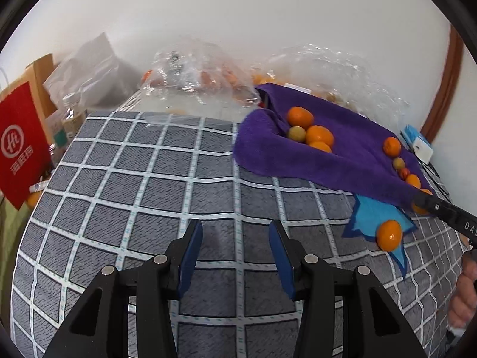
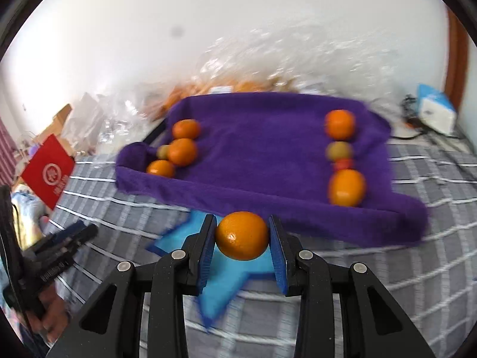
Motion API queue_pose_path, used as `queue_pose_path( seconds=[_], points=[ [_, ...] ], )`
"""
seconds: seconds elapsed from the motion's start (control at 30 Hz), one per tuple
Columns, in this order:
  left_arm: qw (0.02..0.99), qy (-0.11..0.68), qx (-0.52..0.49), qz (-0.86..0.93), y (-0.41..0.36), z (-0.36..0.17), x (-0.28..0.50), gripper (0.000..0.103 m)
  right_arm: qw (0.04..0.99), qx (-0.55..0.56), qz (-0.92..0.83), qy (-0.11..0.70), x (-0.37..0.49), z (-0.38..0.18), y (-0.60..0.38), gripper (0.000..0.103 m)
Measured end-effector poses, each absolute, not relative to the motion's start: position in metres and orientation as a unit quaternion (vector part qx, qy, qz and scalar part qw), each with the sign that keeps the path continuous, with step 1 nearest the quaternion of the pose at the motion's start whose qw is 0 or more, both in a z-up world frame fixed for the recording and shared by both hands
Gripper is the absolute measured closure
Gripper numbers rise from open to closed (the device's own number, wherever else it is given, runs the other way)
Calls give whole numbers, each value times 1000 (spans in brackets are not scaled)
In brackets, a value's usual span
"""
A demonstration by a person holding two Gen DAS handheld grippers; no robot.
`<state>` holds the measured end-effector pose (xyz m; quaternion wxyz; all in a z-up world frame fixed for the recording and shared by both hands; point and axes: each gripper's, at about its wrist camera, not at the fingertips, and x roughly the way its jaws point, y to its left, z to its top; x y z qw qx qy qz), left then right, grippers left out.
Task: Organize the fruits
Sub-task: 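Withdraw both grippers from the towel toward the remaining loose oranges, then close the right gripper on a loose orange on the star mat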
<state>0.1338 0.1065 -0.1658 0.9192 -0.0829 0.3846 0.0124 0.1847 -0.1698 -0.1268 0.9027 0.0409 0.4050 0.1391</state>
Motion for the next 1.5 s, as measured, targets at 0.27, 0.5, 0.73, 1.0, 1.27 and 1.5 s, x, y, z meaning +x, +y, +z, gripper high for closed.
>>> queue_pose_path(
  seconds=[0.27,0.5,0.73,1.0,1.27,1.5],
  points=[
    [915,388,-111,11,113,-169,136,59,901,31,86,424,169,-155,-228,68],
    [911,391,-128,6,116,-171,136,59,896,53,99,429,170,-166,-239,68],
    [908,402,-121,10,113,-174,139,59,901,36,90,423,167,-165,-235,68],
    [907,407,-109,15,111,-175,140,59,900,53,90,424,165,-165,-239,68],
    [907,406,-111,14,112,-175,140,59,902,48,90,420,164,-164,-238,68],
    [907,410,-98,15,108,-175,140,56,908,51,86,406,159,-161,-241,68]
  ],
)
